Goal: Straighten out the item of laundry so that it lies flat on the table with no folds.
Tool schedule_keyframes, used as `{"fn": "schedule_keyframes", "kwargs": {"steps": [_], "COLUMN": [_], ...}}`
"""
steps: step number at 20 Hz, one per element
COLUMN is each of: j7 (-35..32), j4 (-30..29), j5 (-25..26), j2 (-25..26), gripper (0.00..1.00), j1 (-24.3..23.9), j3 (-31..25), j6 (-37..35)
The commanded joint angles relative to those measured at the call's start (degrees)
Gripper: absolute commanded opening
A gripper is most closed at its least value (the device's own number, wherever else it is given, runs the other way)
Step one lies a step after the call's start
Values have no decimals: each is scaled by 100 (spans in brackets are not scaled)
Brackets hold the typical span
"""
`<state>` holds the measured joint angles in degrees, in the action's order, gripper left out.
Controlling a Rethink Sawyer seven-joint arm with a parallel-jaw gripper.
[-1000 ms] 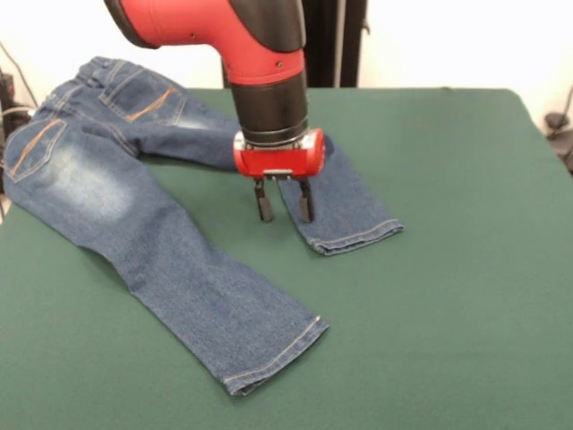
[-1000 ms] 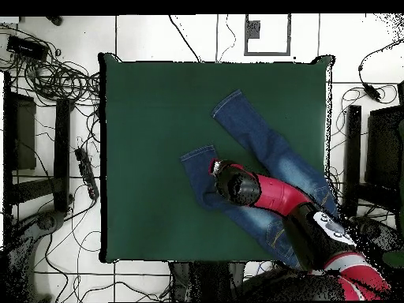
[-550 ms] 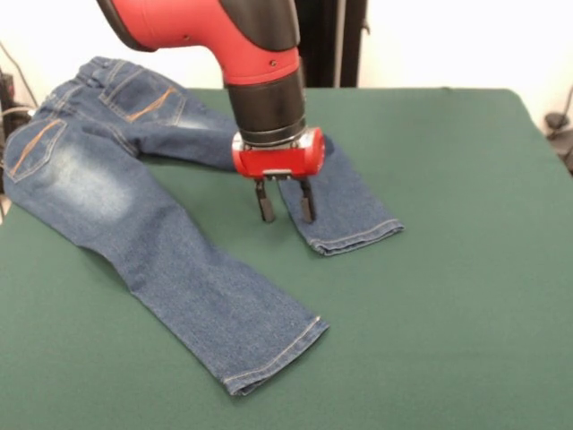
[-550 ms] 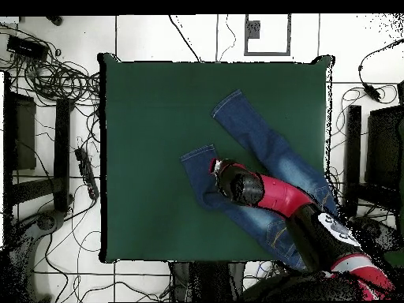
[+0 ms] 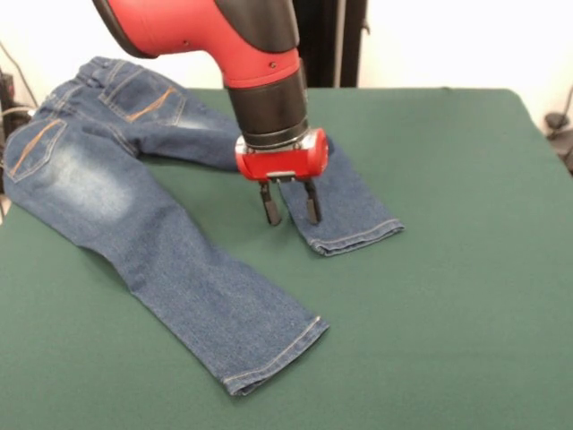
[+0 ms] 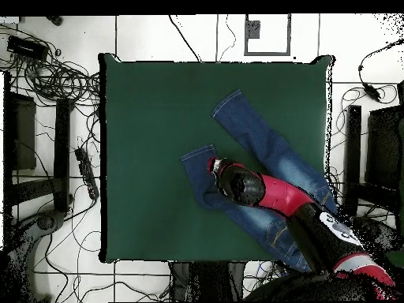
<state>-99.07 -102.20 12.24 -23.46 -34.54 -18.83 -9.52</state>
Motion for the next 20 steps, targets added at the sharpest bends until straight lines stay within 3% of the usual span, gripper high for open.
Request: {"fn": "schedule_keyframes", "kwargs": {"steps": [1,6,10,12,20], "j7": [-265,-350,-496,-566,-476], "j4": [456,1061,1513,1665,1579], "j5": [-148,-368,-292,-274,-346], "j2": [930,1138,1414,1510,1582], "gripper": [100,100,100,100,100], "j1": [726,1314,1683,1772,1583], "j3": [-191,559,980,1073,910], "j6": [-1141,-2916,-3644,-3847,-3558]}}
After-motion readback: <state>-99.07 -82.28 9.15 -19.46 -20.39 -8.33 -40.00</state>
